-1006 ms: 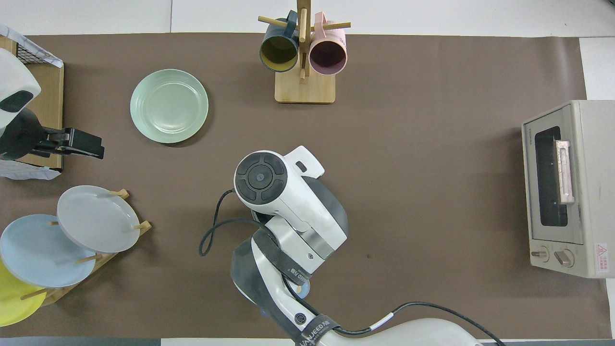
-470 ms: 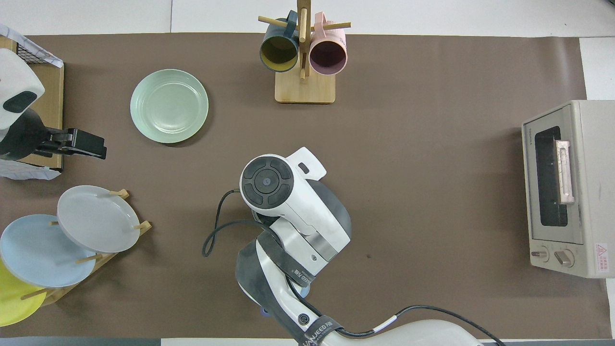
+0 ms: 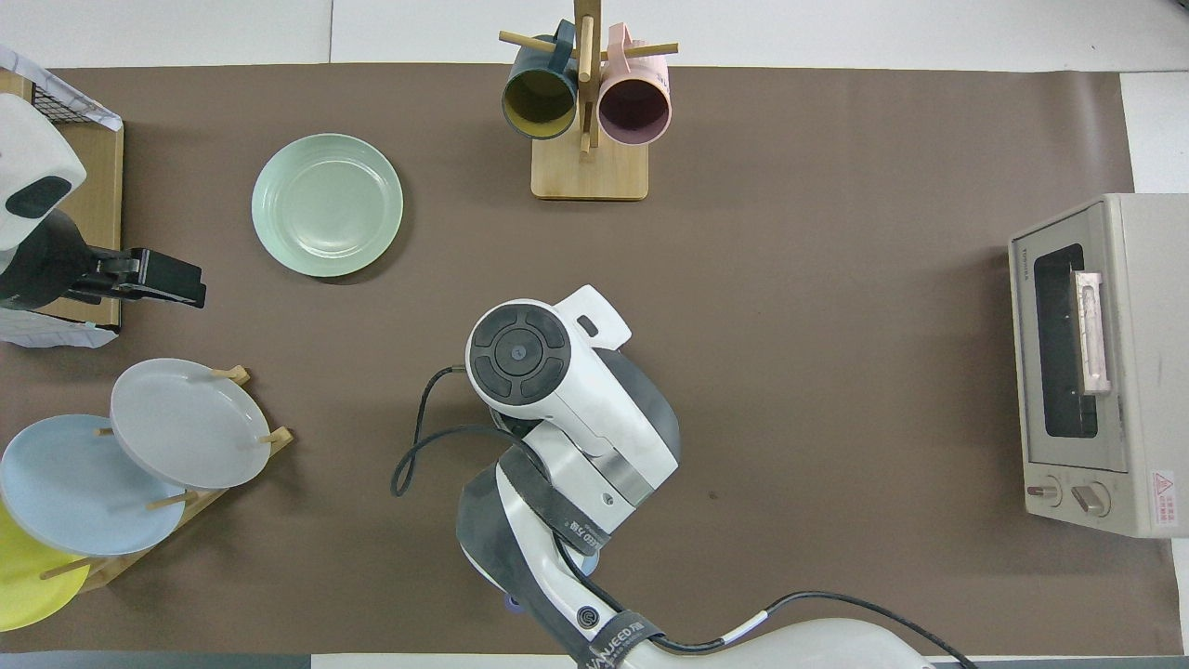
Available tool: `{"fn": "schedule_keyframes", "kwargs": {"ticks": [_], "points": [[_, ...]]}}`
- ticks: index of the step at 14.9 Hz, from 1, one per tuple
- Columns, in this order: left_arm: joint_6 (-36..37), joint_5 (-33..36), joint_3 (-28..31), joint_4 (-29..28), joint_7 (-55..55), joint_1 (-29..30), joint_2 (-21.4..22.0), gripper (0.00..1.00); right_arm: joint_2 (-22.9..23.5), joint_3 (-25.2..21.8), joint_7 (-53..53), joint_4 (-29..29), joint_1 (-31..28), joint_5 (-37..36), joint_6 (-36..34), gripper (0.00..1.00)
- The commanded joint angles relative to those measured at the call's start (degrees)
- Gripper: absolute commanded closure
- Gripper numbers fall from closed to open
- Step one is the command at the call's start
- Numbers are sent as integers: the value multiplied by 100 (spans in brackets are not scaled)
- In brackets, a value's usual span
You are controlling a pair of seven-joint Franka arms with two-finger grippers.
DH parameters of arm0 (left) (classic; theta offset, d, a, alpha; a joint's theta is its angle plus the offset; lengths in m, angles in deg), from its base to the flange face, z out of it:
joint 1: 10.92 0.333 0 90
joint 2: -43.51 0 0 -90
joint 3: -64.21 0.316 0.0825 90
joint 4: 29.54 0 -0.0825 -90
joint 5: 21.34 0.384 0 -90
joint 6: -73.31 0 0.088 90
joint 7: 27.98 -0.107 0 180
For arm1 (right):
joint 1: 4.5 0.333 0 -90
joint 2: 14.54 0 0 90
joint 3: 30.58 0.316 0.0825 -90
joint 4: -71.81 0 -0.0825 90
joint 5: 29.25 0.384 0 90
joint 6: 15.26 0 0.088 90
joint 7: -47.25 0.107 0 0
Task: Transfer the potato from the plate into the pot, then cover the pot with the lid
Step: 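Lower the glass lid onto the saucepan with the right gripper, then open the right gripper and lift it off the lid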
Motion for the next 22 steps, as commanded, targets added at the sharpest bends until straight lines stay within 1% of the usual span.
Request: {"fn": "schedule_keyframes", "kwargs": {"ticks": [1, 6, 9, 11, 13, 15, 18, 21, 22], "points": [[49, 28, -11, -36, -17, 17, 78, 0, -72, 35, 69, 171, -63, 51, 161, 0], [67, 28, -11, -36, -17, 17, 87, 0, -72, 35, 60, 74, -98, -2, 143, 0], [32, 28, -11, -62, -17, 17, 87, 0, -98, -18, 60, -110, -116, -37, 21, 0], [6, 28, -2, -80, -17, 17, 96, 0, -282, -9, -36, -172, -387, -29, 20, 0], [14, 28, 7, -71, -17, 17, 96, 0, -554, 0, -500, -172, -704, 42, -6, 0], [32, 28, 7, -71, -8, 17, 96, 0, -757, 8, -931, -198, -994, 51, -207, 0], [6, 28, 7, -71, -8, 26, 105, 0, -976, 0, -1720, -199, -1336, 51, -681, 0], [14, 28, 7, -71, -8, 26, 105, 0, -1196, 0, -2118, -190, -1828, 59, -1094, 0], [14, 28, 7, -80, -8, 26, 105, 0, -1301, 0, -2424, -190, -2039, 51, -1296, 0]]}}
